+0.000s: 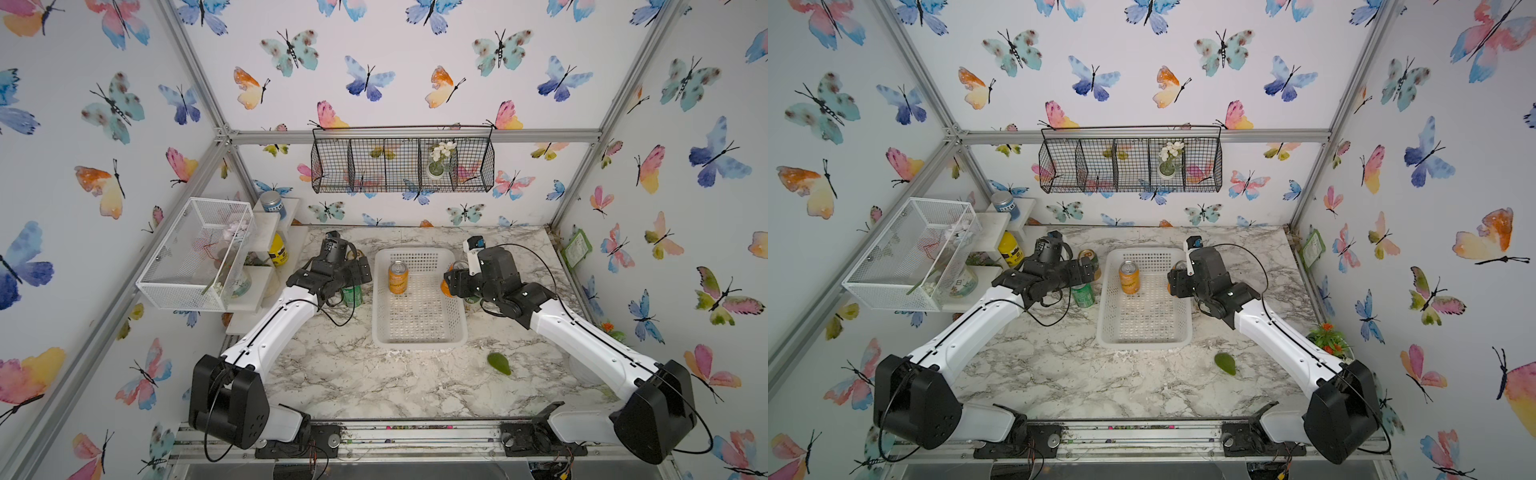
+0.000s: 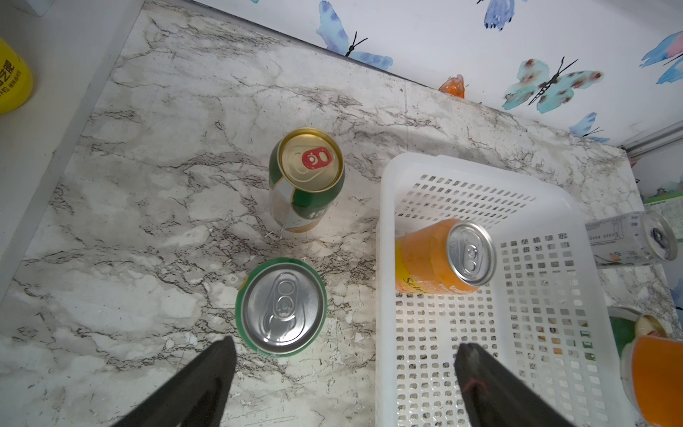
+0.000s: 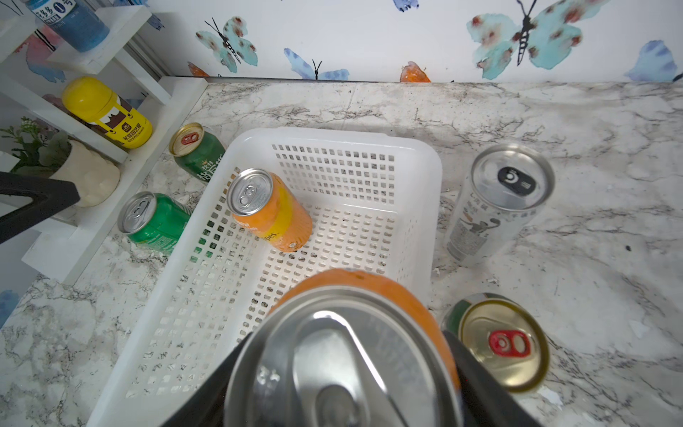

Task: Take out the drinks from the basket
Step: Pick up the drink from the basket, then place the drink at the center of the board.

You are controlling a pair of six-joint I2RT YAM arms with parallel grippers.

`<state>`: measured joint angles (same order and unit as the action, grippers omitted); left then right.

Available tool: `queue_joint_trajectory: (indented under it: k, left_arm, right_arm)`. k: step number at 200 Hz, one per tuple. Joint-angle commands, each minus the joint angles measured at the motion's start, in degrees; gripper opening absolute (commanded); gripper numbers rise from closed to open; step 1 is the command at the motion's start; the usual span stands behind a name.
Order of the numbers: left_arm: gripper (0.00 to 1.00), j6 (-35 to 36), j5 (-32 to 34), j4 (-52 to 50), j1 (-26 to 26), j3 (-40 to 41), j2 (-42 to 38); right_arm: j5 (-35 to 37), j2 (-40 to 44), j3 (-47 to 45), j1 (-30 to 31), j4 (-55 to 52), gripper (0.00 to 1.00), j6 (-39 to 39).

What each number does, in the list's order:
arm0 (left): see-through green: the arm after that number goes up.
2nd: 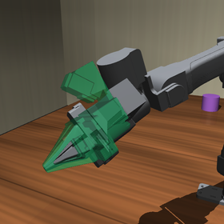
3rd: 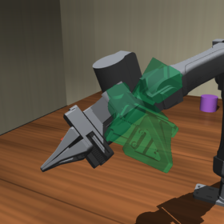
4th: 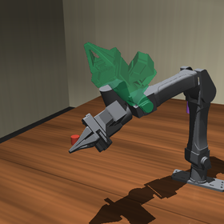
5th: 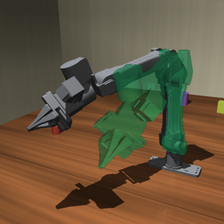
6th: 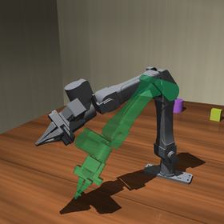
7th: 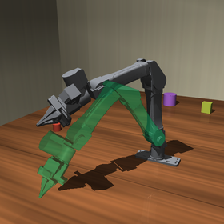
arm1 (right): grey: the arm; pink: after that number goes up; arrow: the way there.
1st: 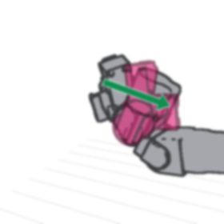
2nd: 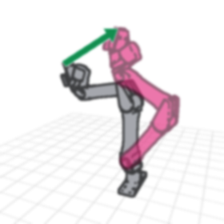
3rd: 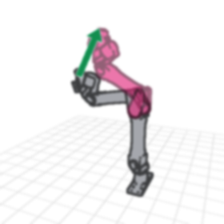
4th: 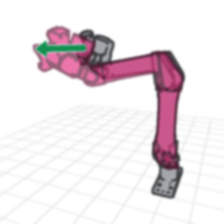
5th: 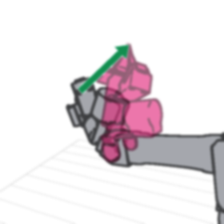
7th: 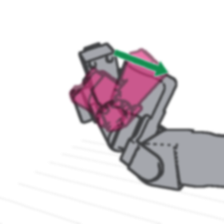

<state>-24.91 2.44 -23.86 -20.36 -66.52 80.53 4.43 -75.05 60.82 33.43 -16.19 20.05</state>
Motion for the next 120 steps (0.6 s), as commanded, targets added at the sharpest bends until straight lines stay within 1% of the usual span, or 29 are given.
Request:
queue_joint_trajectory:
  k: [1, 39, 94, 120]
  left_arm:
    - [0.99, -0.1, -1.5, -0.2, 0.2, 0.6, -0.4]
    - [0.99, -0.1, -1.7, -0.2, 0.2, 0.5, -0.1]
    - [0.99, -0.1, -1.8, -0.2, 0.2, 0.7, -0.7]
    - [0.99, -0.2, -1.9, -0.2, 0.2, 0.7, -0.8]
  right_arm:
    - [4.7, 4.6, -1.5, 0.2, 2.1, 0.56, 1.2]
    - [10.3, 8.8, -5.0, 0.2, 0.5, 0.56, 2.3]
    - [19.1, 15.4, -9.8, -0.1, -3.0, 0.54, 6.1]
    - [19.5, 16.5, -12.5, -0.3, -4.1, 0.54, 7.4]
